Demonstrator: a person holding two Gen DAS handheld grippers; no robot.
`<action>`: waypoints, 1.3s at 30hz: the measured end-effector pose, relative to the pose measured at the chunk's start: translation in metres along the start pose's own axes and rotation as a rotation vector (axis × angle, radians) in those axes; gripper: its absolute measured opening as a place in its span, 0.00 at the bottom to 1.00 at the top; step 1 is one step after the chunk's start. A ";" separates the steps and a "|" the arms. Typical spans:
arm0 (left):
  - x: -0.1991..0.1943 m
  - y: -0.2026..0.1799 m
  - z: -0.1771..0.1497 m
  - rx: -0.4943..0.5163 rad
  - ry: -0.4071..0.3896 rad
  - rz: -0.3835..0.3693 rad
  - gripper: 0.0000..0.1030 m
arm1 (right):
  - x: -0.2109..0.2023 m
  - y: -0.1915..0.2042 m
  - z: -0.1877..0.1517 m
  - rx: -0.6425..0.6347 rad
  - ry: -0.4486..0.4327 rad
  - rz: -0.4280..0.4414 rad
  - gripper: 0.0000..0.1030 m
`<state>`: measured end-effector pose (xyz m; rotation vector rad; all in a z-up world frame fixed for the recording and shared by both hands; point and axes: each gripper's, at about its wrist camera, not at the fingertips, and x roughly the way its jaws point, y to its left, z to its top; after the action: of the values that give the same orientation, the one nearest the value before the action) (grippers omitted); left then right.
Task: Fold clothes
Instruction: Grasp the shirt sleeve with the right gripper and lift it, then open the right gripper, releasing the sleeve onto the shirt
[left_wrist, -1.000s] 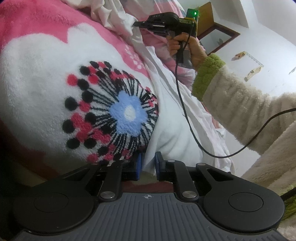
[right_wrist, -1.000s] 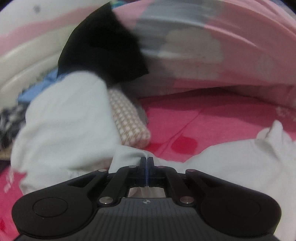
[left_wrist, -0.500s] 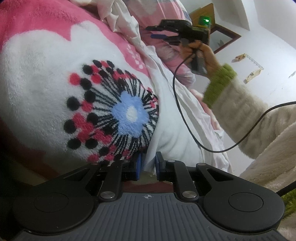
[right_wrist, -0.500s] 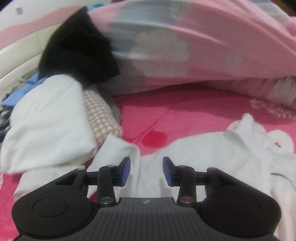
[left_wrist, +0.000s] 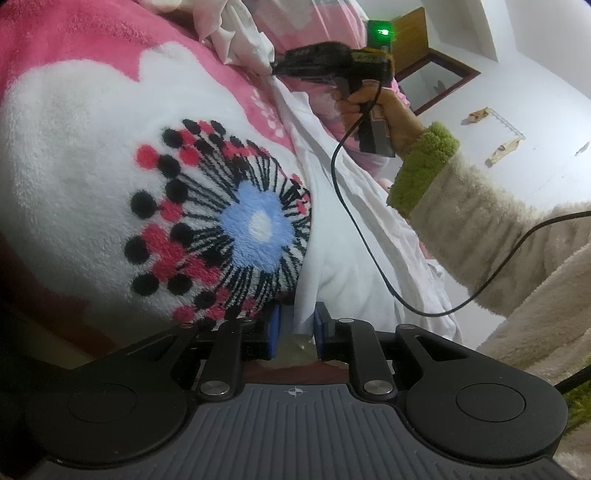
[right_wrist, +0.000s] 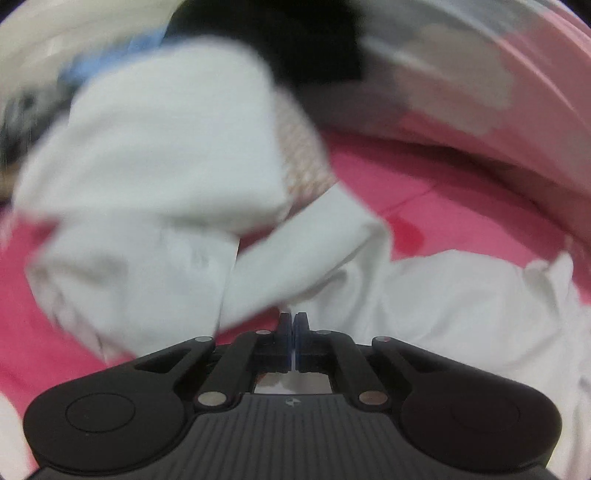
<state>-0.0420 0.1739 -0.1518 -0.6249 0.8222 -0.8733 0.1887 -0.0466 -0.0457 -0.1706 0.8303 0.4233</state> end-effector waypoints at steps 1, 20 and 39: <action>0.000 -0.001 0.001 0.000 0.001 -0.002 0.18 | -0.003 -0.006 0.000 0.045 -0.013 0.027 0.01; -0.014 -0.022 0.000 0.048 0.017 0.036 0.28 | -0.076 -0.067 -0.025 0.469 -0.119 0.171 0.21; -0.004 -0.095 0.030 0.225 -0.097 0.246 0.32 | -0.220 -0.058 -0.219 0.399 -0.185 0.030 0.21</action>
<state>-0.0577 0.1332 -0.0617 -0.3571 0.6849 -0.6927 -0.0658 -0.2320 -0.0287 0.2476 0.7200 0.2894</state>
